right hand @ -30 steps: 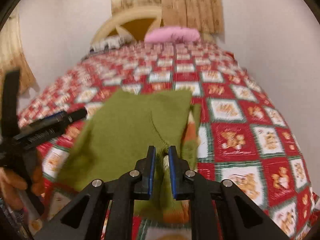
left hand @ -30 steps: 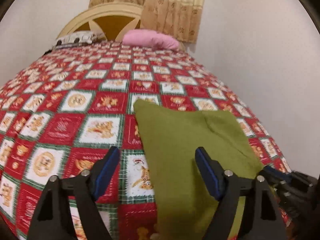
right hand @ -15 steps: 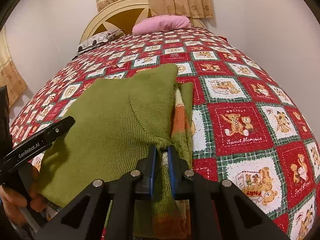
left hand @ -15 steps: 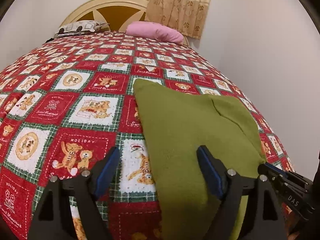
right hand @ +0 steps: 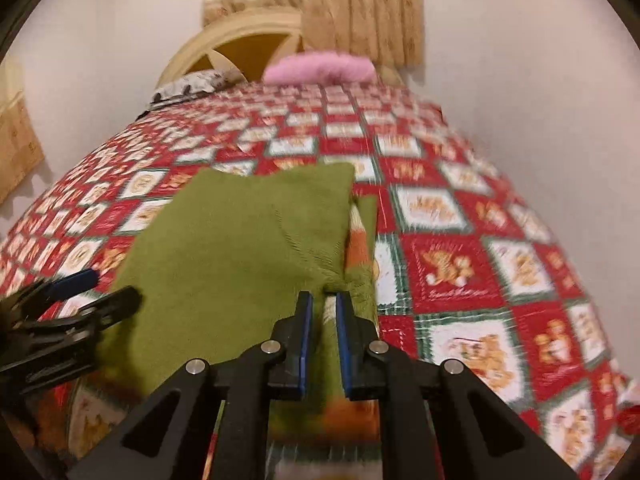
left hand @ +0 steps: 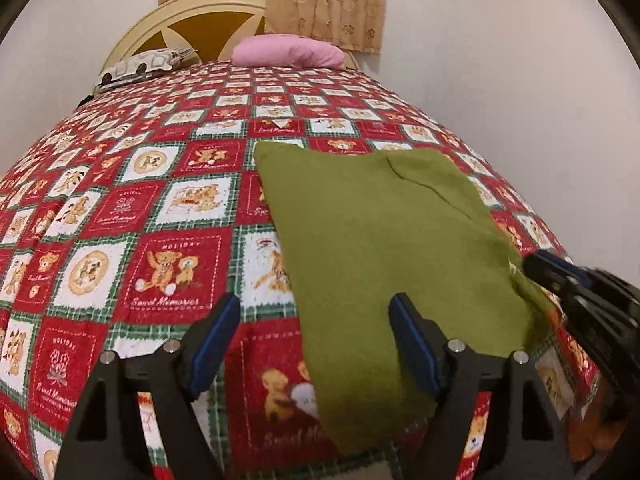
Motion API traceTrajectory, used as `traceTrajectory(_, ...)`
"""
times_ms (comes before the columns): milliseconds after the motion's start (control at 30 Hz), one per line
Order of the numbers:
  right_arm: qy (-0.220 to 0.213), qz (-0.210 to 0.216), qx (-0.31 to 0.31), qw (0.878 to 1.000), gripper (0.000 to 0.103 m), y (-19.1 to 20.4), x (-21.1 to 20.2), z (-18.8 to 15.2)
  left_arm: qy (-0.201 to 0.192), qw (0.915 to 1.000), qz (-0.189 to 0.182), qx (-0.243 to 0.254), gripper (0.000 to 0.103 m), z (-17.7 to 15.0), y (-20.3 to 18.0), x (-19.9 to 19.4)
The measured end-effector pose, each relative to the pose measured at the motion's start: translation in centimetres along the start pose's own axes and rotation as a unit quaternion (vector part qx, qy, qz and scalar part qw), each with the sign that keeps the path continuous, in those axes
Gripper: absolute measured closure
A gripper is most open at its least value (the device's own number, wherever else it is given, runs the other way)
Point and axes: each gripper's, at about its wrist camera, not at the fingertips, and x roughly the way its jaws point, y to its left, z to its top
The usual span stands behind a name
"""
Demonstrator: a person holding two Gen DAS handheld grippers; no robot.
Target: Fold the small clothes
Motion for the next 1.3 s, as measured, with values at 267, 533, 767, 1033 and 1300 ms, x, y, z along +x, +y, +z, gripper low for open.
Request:
traceTrajectory(267,0.038,0.010,0.034,0.999,0.093,-0.4,1.5,-4.0,0.012,0.9990,0.022,0.035,0.027,-2.2,-1.1,0.7)
traceTrajectory(533,0.031,0.010,0.035,0.999,0.090,-0.3,1.2,-4.3,0.013,0.9985,0.019,0.049,0.026,-2.1,-1.2,0.0)
traceTrajectory(767,0.022,0.034,0.060,0.997,0.090,-1.1,0.4,-4.4,0.002,0.9990,-0.026,0.035,0.026,-0.4,0.2,-1.5)
traceTrajectory(1033,-0.032,0.078,0.151,0.985,0.028,-5.2,-3.3,-1.0,-0.015,0.9962,-0.078,-0.038,0.026,5.2,2.9,0.8)
traceTrajectory(1300,0.039,0.110,0.185,0.976,0.028,-8.1,3.7,2.3,0.039,0.9820,-0.144,-0.116,0.026,6.2,3.5,7.7)
